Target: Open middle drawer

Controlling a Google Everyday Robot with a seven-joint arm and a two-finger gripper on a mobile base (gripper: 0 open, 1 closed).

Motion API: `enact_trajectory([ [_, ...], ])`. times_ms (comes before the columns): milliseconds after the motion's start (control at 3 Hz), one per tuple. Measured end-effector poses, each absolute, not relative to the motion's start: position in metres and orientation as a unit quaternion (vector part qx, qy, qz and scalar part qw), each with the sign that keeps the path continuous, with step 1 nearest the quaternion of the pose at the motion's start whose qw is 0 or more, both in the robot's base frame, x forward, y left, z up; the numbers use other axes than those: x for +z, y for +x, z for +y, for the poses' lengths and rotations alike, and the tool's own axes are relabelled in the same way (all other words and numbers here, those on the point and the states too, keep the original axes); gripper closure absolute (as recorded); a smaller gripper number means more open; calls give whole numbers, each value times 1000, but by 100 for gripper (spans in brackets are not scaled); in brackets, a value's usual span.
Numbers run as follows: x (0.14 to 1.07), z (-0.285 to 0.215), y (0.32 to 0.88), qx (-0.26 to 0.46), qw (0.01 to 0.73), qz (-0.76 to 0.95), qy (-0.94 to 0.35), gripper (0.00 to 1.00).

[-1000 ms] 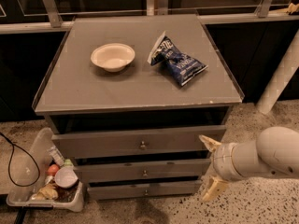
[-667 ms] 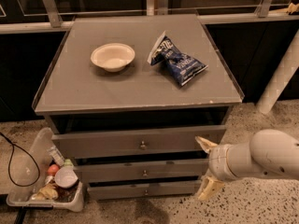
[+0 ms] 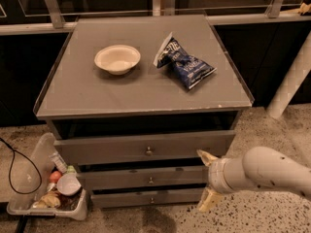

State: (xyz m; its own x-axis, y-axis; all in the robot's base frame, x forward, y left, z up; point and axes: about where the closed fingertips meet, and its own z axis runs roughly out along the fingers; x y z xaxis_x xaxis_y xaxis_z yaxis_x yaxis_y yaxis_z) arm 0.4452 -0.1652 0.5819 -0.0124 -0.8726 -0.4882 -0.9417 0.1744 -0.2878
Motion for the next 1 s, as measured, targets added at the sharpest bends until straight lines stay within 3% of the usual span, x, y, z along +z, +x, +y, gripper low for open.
enact_trajectory([
  [1000, 483, -165, 450, 88, 327, 681, -650, 0],
])
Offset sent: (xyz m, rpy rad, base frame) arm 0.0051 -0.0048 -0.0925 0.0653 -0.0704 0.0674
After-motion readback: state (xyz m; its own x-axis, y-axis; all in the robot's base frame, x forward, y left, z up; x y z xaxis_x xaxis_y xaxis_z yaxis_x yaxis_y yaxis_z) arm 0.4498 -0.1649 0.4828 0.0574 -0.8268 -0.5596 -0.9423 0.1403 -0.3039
